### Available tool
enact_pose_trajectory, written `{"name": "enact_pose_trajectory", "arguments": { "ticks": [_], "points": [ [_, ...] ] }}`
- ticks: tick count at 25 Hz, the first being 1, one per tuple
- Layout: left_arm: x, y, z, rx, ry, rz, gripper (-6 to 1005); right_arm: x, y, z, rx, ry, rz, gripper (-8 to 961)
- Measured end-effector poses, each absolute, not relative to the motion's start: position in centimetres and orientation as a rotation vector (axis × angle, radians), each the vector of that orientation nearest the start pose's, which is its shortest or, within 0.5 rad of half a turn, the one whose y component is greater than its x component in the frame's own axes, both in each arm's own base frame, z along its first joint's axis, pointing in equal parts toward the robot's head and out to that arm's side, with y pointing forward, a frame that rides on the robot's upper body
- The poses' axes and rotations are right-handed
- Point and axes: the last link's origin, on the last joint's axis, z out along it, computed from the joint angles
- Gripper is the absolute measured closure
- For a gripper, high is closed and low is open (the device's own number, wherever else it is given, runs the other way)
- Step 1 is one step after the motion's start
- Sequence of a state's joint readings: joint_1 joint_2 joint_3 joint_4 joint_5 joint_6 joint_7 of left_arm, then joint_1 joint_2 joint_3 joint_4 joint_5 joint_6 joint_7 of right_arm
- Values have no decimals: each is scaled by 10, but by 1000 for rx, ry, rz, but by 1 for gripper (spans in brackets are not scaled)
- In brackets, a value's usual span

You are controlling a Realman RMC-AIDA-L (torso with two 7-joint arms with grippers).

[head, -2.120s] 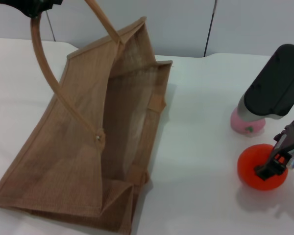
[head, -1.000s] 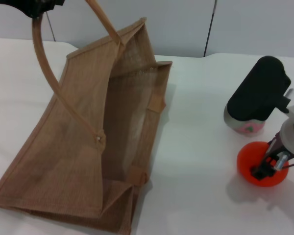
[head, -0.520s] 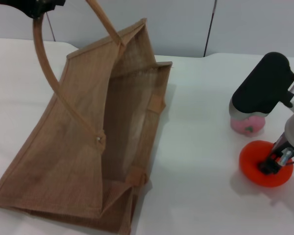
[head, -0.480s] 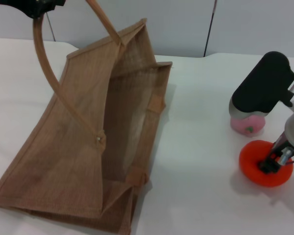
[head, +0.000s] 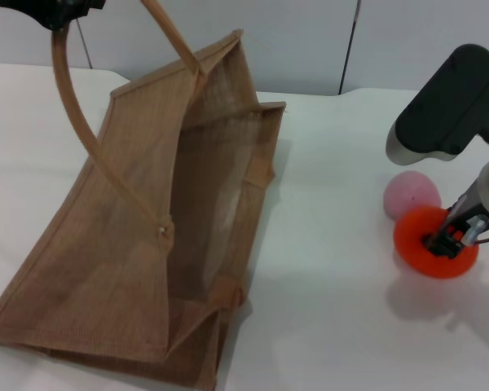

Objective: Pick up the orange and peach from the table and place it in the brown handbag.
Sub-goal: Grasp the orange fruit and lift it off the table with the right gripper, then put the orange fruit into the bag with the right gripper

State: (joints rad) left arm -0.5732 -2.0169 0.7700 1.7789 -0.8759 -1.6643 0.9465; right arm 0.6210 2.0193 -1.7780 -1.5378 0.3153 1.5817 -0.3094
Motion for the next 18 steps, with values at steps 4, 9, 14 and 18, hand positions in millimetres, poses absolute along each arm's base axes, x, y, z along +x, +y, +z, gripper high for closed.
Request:
{"name": "enact_pose_trajectory", "arguments": {
  "ticks": [4,9,14,18],
  "points": [
    [-136,357,177,-2361,-408,-173,878,142,340,-4,-2400,587,-781,534],
    [-129,360,180,-2354,-383,-194,878,107,327,9,-2449,492,-652,573],
    [-102,364,180,-2364,-286,-231,878,79,321,5,-2515,391,-525,620],
    [-76,365,180,-2374,-194,-273,878,65,325,-8,-2570,346,-423,644]
  ]
}}
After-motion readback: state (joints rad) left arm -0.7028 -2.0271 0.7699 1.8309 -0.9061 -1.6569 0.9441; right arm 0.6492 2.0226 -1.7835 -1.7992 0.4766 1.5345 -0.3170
